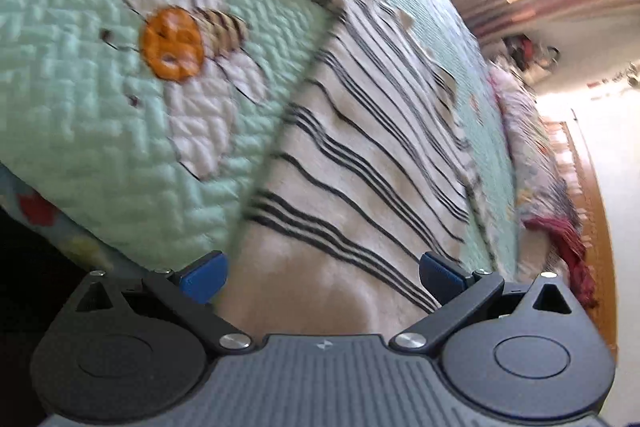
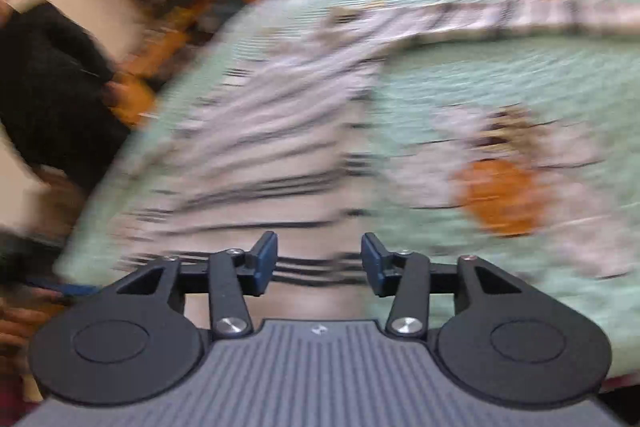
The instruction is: Fold clothes
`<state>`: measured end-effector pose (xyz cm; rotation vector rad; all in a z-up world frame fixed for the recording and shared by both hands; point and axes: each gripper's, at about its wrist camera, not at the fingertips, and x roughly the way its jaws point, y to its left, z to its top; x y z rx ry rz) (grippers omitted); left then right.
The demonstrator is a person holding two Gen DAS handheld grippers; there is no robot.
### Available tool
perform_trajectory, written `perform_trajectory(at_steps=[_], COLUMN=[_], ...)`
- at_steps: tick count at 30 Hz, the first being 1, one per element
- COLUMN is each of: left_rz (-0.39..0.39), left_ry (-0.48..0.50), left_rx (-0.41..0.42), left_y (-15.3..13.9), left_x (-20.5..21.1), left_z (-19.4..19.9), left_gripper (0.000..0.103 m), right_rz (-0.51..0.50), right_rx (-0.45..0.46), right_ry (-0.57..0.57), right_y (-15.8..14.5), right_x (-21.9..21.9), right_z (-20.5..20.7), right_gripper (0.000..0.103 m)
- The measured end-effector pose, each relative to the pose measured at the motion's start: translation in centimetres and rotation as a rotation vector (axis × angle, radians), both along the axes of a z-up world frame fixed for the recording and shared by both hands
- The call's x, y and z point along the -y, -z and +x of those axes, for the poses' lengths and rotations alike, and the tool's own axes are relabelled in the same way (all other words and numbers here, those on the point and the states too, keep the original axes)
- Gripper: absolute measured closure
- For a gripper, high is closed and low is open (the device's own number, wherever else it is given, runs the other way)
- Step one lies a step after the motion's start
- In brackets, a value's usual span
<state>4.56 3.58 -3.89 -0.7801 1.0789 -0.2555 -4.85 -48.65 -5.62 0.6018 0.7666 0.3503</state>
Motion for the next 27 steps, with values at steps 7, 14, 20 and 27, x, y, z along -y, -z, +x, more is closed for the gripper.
perform_trajectory(at_steps=[7, 14, 20, 27], left_rz=[-0.023, 0.073, 0.039, -0.017], left_ry=[0.056, 0.094, 0.103, 0.045], left_rx=[0.027, 0.059, -0.018, 0.073], left_y=[1.2, 1.1, 3.6, 1.3], left_x=[0.6, 3.0, 3.6, 1.4], left_z=[0.2, 1.6, 1.6, 0.5], left_gripper=[0.001, 0.001, 0.001, 0.001], right_rz=[0.181, 0.178, 0.175, 0.188], right_rx=[-0.182, -0.063, -0.133, -0.137], right_ry=[0.041, 0.026, 0.068, 0.087], right_y=[7.3, 3.3, 5.5, 4.4], right_x=[1.2, 1.4, 1.6, 1.4], right_z=[1.3, 0.2, 0.8, 0.1], right_gripper=[0.102, 0.036, 0.043, 0.036])
